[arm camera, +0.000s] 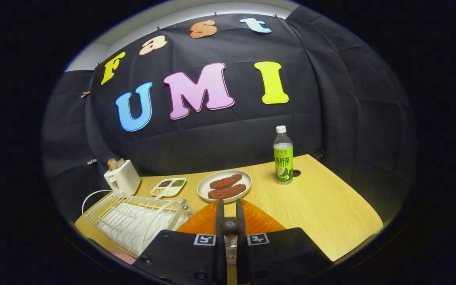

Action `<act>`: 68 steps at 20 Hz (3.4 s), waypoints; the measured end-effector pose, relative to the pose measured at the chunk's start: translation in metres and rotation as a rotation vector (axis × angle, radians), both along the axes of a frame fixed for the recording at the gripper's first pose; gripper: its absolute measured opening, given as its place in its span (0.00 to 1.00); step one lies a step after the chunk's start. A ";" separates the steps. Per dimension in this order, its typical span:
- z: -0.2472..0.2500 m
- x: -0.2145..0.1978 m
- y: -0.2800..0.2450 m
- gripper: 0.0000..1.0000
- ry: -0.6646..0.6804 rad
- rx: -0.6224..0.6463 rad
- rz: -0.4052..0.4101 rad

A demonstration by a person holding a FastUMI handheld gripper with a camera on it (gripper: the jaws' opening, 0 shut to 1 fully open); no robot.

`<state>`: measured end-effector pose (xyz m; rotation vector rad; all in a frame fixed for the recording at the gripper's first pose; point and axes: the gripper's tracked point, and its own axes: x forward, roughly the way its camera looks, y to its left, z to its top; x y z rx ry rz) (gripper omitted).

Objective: Take the plate from the dish rack, then take the spoon from the basket and place it into the plate.

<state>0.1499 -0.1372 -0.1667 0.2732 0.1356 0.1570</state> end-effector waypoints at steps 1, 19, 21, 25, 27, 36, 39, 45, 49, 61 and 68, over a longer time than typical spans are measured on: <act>0.009 0.000 -0.003 0.14 0.000 0.001 0.001; 0.107 -0.151 0.125 0.14 0.022 0.013 0.169; 0.088 -0.167 0.156 0.14 0.062 0.046 0.210; 0.051 -0.192 0.212 0.14 0.118 0.060 0.298; 0.035 -0.200 0.235 0.14 0.135 0.063 0.337; -0.028 -0.204 0.301 0.14 0.196 0.102 0.440; -0.042 -0.202 0.310 0.14 0.218 0.111 0.469; -0.056 -0.202 0.311 0.14 0.232 0.080 0.499; -0.063 -0.204 0.303 0.19 0.227 0.030 0.519; -0.048 -0.201 0.234 0.98 0.198 -0.077 0.457; 0.032 -0.192 0.195 0.98 0.066 -0.102 0.369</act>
